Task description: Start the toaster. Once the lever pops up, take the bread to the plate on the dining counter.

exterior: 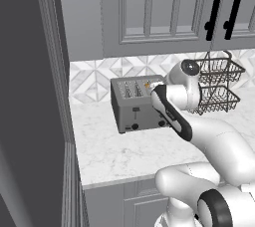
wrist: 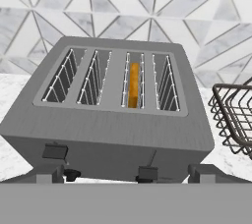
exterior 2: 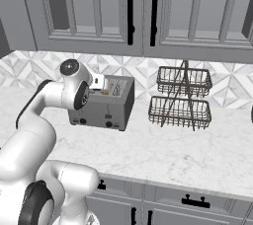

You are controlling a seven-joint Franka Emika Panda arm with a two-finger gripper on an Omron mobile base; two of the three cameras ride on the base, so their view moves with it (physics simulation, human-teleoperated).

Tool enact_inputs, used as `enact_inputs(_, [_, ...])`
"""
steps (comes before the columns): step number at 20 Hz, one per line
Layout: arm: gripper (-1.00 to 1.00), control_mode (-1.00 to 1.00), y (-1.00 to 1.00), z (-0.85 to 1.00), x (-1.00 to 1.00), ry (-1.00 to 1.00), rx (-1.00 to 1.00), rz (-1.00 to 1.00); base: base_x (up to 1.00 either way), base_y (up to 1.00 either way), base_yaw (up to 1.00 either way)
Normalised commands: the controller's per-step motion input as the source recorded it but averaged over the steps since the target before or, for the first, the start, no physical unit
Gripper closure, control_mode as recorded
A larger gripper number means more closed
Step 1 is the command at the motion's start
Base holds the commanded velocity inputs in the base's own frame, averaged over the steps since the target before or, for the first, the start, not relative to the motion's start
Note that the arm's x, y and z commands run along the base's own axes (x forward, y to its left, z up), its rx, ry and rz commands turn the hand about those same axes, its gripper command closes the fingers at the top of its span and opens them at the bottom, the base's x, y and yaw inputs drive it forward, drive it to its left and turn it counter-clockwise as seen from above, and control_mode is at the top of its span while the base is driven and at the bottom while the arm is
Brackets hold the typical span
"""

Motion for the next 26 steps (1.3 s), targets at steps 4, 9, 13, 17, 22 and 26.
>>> enact_inputs(4, [-1.00, -1.00, 0.00, 0.00, 0.00, 0.00, 0.00, 0.00, 0.00, 0.00, 0.00])
enact_inputs(9, [-1.00, -1.00, 0.00, 0.00, 0.00, 0.00, 0.00, 0.00, 0.00, 0.00, 0.00])
enact_inputs(13, [-1.00, -1.00, 0.00, 0.00, 0.00, 0.00, 0.00, 0.00, 0.00, 0.00, 0.00])
enact_inputs(17, [-1.00, -1.00, 0.00, 0.00, 0.00, 0.00, 0.00, 0.00, 0.00, 0.00, 0.00])
enact_inputs(22, [-1.00, -1.00, 0.00, 0.00, 0.00, 0.00, 0.00, 0.00, 0.00, 0.00, 0.00])
enact_inputs(26, [-1.00, -1.00, 0.00, 0.00, 0.00, 0.00, 0.00, 0.00, 0.00, 0.00, 0.00])
